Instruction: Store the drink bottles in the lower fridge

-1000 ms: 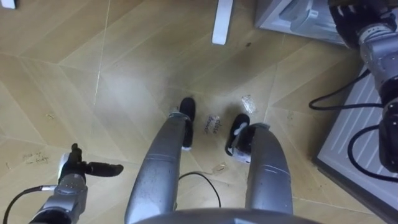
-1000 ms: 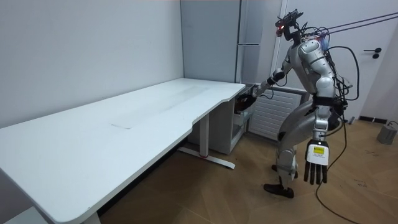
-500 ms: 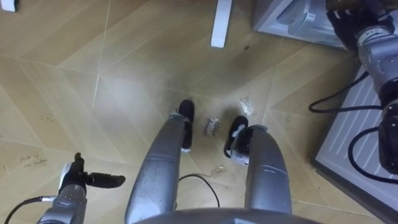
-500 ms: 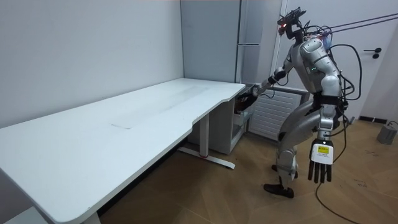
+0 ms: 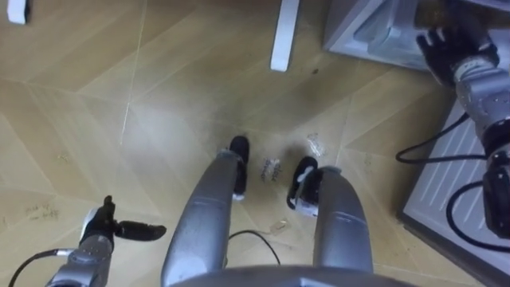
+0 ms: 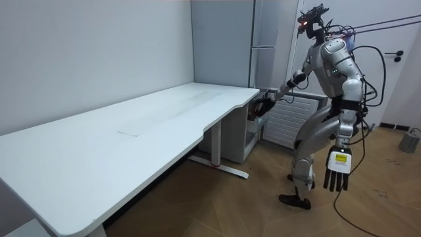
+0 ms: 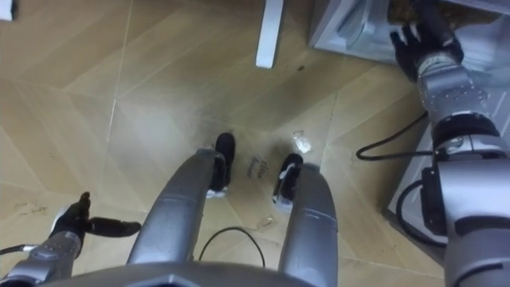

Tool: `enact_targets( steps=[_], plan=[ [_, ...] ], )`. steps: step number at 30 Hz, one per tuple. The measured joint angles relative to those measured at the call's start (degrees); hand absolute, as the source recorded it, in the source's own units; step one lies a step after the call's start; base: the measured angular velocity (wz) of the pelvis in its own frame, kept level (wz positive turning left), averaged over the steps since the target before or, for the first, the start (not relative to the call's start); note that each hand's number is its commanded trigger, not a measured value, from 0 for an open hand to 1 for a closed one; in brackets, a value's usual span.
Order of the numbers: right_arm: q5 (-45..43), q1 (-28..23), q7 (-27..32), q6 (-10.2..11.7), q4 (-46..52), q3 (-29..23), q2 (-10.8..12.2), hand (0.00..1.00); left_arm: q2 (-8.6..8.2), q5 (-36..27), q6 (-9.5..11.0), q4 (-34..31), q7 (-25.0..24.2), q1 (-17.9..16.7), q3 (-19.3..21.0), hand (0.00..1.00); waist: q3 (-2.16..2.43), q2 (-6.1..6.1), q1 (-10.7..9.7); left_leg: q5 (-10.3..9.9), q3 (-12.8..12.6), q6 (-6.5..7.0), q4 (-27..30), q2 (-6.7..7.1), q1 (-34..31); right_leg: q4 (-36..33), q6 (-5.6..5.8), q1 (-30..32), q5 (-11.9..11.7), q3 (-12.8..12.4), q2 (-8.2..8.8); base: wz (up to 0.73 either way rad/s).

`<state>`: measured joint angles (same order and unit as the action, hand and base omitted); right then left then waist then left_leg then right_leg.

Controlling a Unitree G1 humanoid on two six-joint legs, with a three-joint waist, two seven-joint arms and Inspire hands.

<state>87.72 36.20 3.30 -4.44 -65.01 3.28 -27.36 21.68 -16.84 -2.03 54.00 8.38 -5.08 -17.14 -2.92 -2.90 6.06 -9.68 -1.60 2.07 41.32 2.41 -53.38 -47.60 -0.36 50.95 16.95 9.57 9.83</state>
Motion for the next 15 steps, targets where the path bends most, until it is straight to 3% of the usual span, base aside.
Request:
enact_targets(
  steps=[7,15],
  plan=[
    [0.0,-4.5,-5.6,0.2,0.1,0.0,0.0,0.0,-0.01,-0.5,-0.8,-0.2,-0.1,-0.2,0.0,0.0,0.02,0.2,0.6,-1.6,0.6,-0.23,0.4,-1.73,4.4,3.4,0.48,-6.1,-0.4,0.8,-2.05,-0.09],
    [-0.1,-9.0,-8.1,0.8,0.7,-0.1,0.0,0.0,-0.39,-0.4,-1.5,-1.3,-1.2,0.0,0.0,0.0,0.47,0.93,0.5,-2.1,0.5,0.29,-0.5,-1.73,8.7,5.7,1.56,-10.9,-1.1,0.8,-2.26,-0.02]
  ],
)
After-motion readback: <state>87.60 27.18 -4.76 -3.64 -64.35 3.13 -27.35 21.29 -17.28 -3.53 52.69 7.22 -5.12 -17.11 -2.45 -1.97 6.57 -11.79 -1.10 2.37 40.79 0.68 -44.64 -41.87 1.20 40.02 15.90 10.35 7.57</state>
